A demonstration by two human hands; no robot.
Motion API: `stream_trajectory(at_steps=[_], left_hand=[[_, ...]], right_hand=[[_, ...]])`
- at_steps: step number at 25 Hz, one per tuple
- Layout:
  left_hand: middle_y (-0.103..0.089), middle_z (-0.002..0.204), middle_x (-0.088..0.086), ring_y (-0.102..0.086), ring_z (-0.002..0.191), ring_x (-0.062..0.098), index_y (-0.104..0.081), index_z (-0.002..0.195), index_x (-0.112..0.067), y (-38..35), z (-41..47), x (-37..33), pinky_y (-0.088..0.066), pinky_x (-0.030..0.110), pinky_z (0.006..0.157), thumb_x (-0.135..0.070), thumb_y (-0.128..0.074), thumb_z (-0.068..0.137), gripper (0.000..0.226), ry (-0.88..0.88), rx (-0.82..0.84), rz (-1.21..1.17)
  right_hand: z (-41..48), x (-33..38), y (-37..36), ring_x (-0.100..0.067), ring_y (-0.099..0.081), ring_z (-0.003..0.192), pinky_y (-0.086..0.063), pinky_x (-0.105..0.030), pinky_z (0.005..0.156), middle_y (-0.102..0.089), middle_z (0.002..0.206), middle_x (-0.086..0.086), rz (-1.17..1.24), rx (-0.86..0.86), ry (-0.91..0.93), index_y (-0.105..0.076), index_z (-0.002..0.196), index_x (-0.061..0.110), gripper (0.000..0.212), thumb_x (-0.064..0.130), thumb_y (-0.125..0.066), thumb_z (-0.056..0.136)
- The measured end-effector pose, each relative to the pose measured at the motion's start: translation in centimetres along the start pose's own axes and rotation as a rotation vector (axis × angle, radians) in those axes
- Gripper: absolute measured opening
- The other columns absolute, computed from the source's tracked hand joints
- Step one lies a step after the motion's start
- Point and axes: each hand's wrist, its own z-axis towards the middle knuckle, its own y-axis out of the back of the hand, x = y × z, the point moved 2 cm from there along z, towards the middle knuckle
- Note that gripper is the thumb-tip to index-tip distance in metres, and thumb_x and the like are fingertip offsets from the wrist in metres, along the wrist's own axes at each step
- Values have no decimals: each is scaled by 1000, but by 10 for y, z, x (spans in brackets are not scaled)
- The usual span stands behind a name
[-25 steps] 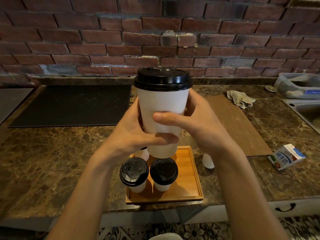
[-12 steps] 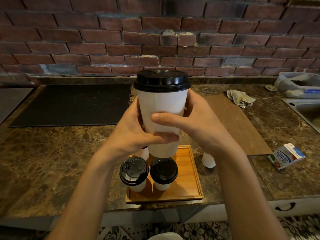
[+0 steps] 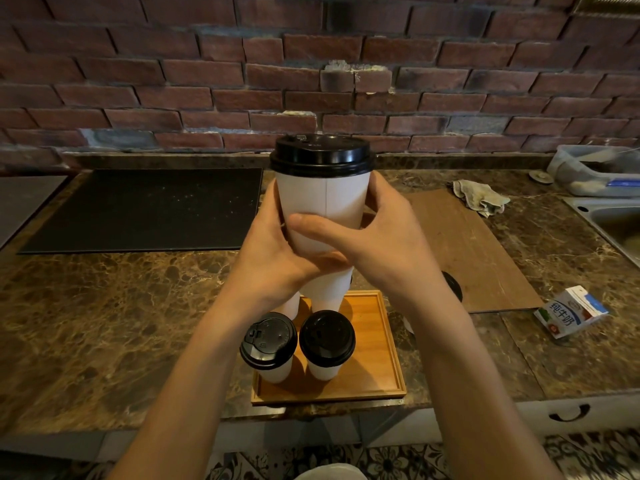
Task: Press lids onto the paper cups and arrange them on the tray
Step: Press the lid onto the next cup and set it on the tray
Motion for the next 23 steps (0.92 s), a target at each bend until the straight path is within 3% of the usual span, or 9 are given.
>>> stream_trajectory(at_steps=[3,9,14,18,23], left_hand=[[-55,108,-38,-53,106,-16,-34,123,-47,3,1,-2,-46,3,73,-37,-81,48,89,11,19,19],[-61,105,-32,-58,104,-9,-40,120,-42,4,0,0,-48,5,72,-31,-82,53,79,29,87,-5],[-63,109,-24,-60,107,-2,-44,122,-37,5,-2,1,-51,9,74,-29,-85,53,80,23,84,-22],[-64,108,-24,-61,104,-2,-46,119,-39,6,-2,2,-52,10,72,-29,-91,50,83,24,76,-19],[-63,110,-21,-61,106,1,-46,121,-40,9,-2,2,-52,11,73,-33,-83,55,76,36,98,-20]], right_hand=[[1,1,2,-2,-60,105,-58,-28,83,-63,115,12,56,10,11,-53,126,28,66,38,-84,69],[2,-3,7,-6,-61,108,-57,-31,87,-65,114,12,171,54,-13,-56,123,31,61,34,-85,69],[3,-4,9,2,-61,104,-57,-25,82,-65,110,18,184,111,-23,-56,115,41,58,39,-85,64],[5,-3,12,-1,-64,104,-59,-29,82,-67,108,20,210,180,-27,-56,112,43,57,38,-86,63],[5,-5,13,0,-64,102,-56,-19,78,-68,105,21,251,211,-2,-57,112,40,59,40,-83,59]])
